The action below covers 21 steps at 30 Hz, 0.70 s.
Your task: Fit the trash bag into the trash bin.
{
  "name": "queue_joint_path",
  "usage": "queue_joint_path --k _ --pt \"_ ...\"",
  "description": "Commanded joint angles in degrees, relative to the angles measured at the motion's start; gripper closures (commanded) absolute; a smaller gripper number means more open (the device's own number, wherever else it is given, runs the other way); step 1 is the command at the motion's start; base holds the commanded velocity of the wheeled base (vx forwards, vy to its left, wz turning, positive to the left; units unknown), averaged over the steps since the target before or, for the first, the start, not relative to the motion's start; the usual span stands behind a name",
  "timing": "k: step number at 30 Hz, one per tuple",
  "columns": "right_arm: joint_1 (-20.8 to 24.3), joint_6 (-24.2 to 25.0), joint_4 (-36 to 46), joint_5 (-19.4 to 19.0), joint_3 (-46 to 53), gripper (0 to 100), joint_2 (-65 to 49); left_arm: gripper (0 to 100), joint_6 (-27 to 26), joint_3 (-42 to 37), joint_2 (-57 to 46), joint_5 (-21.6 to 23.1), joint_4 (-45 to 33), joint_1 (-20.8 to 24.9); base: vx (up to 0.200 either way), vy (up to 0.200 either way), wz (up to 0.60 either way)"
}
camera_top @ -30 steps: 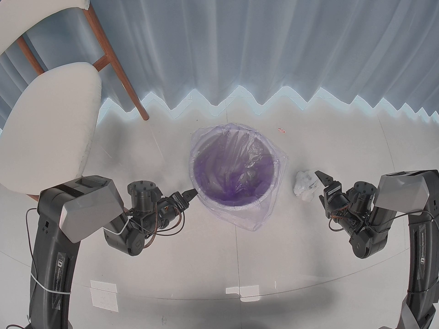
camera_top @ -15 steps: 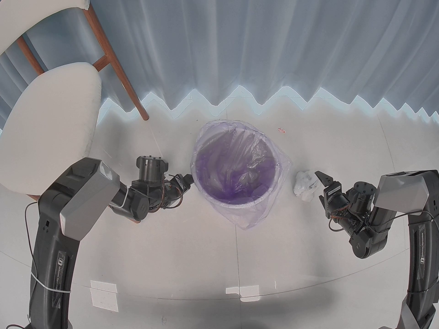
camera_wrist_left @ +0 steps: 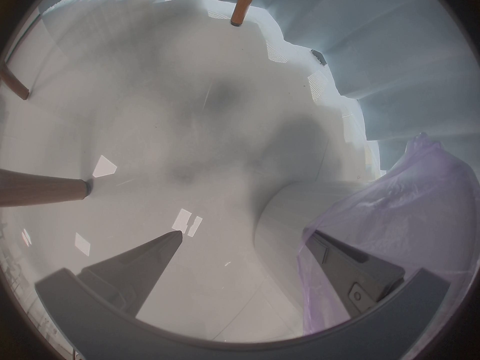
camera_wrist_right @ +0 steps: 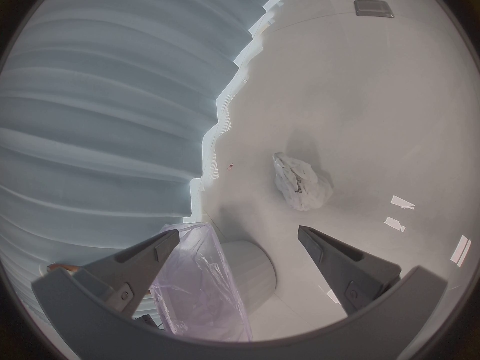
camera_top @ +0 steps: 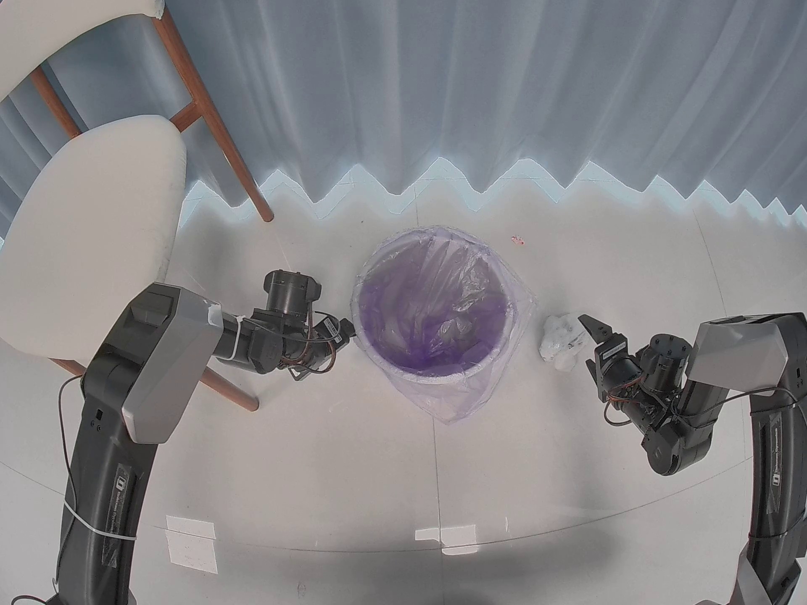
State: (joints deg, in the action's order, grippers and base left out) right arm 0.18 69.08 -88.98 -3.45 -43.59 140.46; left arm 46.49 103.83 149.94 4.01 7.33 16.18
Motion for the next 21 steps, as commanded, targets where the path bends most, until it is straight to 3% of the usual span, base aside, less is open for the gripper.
queue_joint_path --k 1,3,8,13,21 --pt "0.0 0.0 -1.0 -0.1 0.0 0 0.1 0 -0.3 1.7 -0.1 -0.6 -1.0 0.3 0.0 0.0 0.0" --pt "0.1 0.0 -1.0 -0.1 0.0 0 0.1 0 -1.3 2.8 -0.2 -2.8 -2.1 0.5 0.0 0.0 0.0" --pt "0.0 0.0 -1.0 -0.1 0.0 0 0.2 0 -0.6 -0.4 -4.7 -3.3 -2.4 0.5 0.0 0.0 0.0" --pt "0.0 0.0 -1.0 -0.2 -0.3 0 0.3 0 -0.7 -7.2 -11.0 -3.0 -2.1 0.9 0.0 0.0 0.0" --pt "-0.1 0.3 -1.0 -0.1 -0.2 0 -0.2 0 -1.3 -25.0 -25.7 -2.6 -1.3 1.7 0.0 0.0 0.0"
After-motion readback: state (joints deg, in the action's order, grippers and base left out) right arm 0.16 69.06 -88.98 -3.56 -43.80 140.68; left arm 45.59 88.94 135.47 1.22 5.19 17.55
